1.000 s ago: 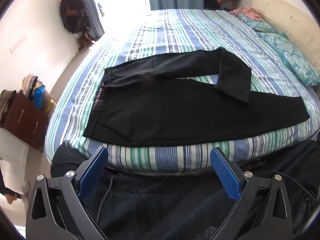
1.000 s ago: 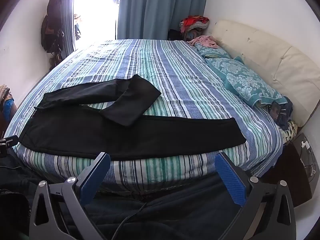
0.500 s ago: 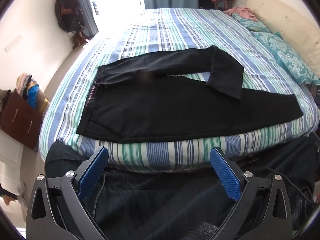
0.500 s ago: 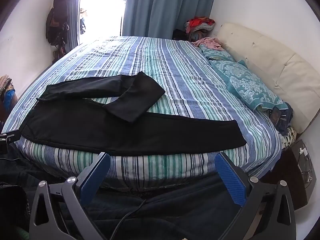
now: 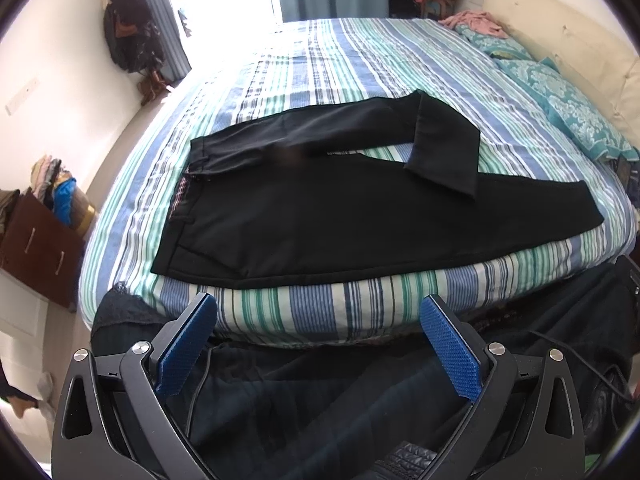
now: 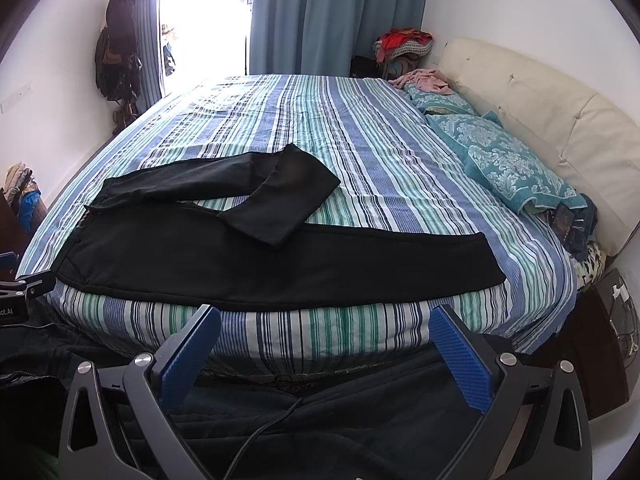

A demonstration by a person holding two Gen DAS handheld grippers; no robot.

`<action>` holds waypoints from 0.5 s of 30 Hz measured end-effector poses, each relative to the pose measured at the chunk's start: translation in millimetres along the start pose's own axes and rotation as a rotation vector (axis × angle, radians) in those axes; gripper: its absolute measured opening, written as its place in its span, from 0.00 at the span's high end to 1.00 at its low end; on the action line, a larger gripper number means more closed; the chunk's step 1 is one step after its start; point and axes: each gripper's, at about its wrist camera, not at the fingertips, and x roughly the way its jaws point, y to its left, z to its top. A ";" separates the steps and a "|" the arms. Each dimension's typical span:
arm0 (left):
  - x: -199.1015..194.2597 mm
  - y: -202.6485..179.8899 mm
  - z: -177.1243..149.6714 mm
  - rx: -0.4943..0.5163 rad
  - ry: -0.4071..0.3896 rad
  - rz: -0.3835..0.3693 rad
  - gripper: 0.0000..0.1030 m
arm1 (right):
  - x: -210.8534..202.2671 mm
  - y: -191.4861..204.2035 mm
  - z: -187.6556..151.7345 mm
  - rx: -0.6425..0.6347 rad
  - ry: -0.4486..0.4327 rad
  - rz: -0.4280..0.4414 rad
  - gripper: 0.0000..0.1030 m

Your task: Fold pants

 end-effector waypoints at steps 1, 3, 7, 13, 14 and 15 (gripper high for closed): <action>0.1 0.0 -0.5 0.001 0.000 0.001 0.01 | 0.0 -0.5 -0.2 0.002 0.001 -0.001 0.00; 0.2 0.2 -1.3 0.001 -0.002 0.003 0.01 | -0.1 -1.6 -0.4 0.005 0.003 -0.006 0.00; 0.5 0.9 -2.8 -0.002 -0.004 0.002 0.01 | 1.9 -3.1 0.4 0.010 0.021 -0.031 0.00; -0.2 0.3 -2.2 0.005 -0.004 0.006 0.01 | 3.4 -9.2 0.4 0.034 0.039 -0.062 0.00; -0.2 0.1 -2.0 0.007 -0.005 0.006 0.01 | 3.5 -10.1 -0.1 0.037 0.041 -0.063 0.00; -0.4 -0.2 -2.2 0.007 -0.005 0.007 0.01 | 3.5 -10.7 -0.4 0.038 0.041 -0.066 0.00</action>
